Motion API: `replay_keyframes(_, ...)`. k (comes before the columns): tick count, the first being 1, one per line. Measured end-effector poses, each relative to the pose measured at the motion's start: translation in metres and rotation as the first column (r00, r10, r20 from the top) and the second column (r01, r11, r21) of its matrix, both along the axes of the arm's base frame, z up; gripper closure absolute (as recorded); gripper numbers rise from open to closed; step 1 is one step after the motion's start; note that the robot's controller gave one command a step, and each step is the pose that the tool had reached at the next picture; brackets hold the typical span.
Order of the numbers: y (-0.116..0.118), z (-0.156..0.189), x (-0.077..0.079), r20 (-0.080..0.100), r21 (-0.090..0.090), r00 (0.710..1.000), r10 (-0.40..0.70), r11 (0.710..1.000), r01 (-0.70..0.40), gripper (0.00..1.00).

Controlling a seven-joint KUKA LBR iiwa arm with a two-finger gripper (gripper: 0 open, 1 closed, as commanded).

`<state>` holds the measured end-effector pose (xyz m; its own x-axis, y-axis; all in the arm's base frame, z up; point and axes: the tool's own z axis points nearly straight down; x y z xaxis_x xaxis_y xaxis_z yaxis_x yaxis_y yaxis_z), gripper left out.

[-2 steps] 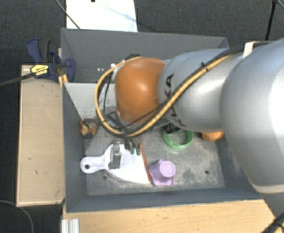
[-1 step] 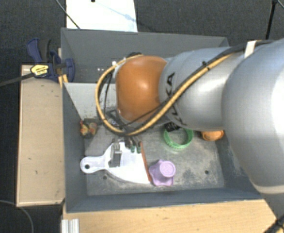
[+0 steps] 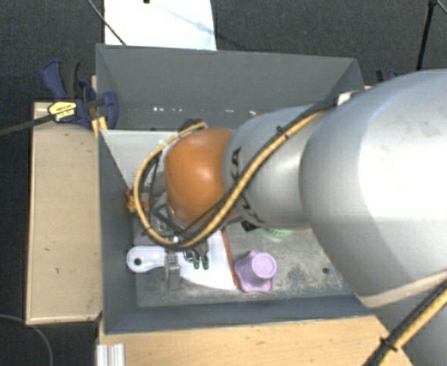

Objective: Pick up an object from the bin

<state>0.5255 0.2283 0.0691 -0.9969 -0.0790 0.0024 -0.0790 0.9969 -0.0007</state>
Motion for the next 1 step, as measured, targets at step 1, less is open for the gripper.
replay_keyframes(1,-0.0087,0.0042,0.0054,0.004,0.007,0.999,0.034,0.999,-0.034,0.0)
